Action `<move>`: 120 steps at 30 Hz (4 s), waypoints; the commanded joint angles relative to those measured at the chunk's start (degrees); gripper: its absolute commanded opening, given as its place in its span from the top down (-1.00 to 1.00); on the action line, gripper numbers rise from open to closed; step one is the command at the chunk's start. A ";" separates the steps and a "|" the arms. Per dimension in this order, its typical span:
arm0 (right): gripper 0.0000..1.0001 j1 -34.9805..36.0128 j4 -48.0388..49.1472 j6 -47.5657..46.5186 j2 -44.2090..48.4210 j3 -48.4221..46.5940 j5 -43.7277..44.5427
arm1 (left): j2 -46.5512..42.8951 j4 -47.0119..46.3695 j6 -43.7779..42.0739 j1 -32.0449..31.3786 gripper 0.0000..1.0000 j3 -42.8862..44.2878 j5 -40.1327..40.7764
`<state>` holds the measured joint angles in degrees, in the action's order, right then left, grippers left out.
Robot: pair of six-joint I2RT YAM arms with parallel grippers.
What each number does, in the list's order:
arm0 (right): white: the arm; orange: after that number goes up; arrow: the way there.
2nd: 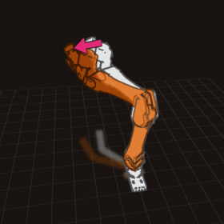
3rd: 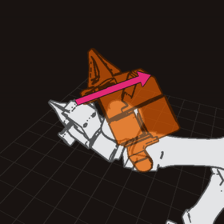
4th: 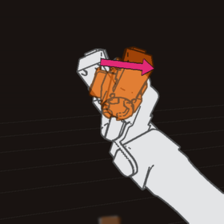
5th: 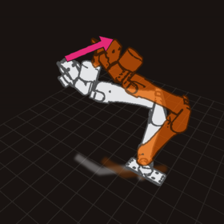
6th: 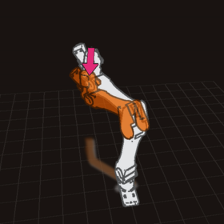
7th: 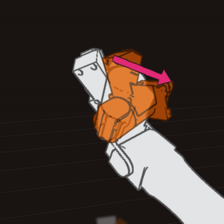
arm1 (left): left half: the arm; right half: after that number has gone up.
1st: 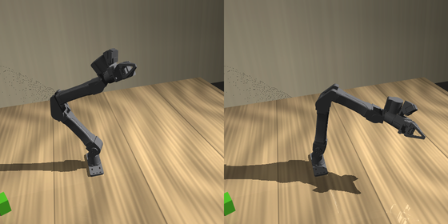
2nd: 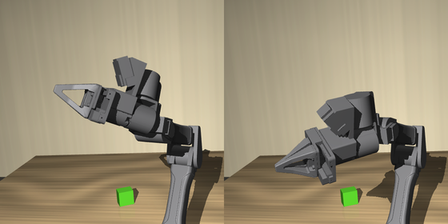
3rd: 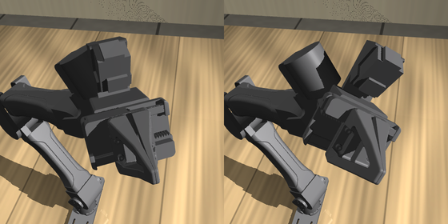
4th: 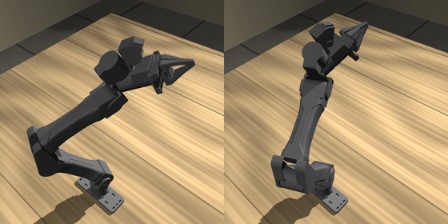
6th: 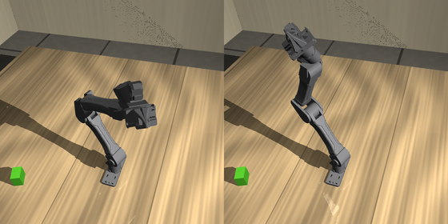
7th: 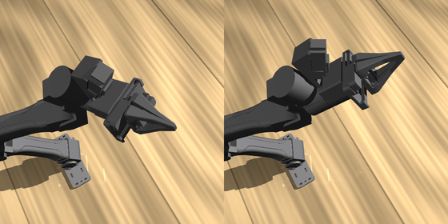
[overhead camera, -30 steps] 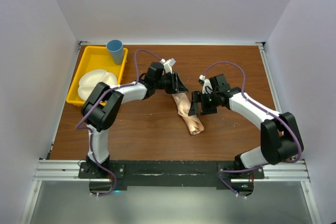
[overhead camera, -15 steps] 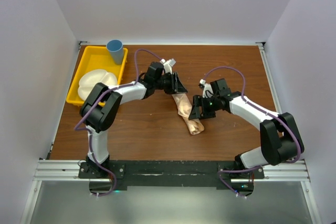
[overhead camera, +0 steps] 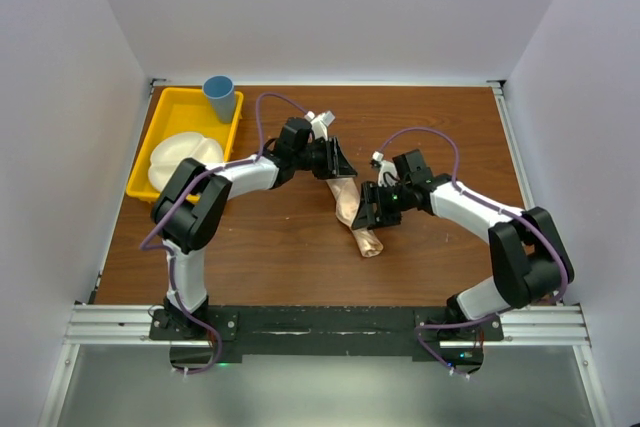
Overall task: Fold the napkin, place the utensils inside, and roll it up
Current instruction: Roll the napkin with the utensil
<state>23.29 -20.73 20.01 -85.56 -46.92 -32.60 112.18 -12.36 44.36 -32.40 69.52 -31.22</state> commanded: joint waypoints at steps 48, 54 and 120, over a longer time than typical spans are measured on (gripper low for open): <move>-0.96 1.50 -7.75 -9.46 -17.18 -23.66 13.79 | -5.92 -5.04 -1.12 -5.13 0.77 -20.47 8.55; -0.96 1.41 -6.43 -10.34 -18.50 -22.35 13.44 | -4.25 -4.34 -1.38 -5.04 0.77 -19.68 9.77; 0.96 -22.85 17.04 17.87 -38.98 -34.55 16.88 | -25.09 1.73 -2.17 0.23 0.79 -24.08 7.85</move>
<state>1.28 -2.48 36.18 -120.18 -77.12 -17.67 88.09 -6.00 41.82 -32.38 45.63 -21.04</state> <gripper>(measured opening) 0.149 0.103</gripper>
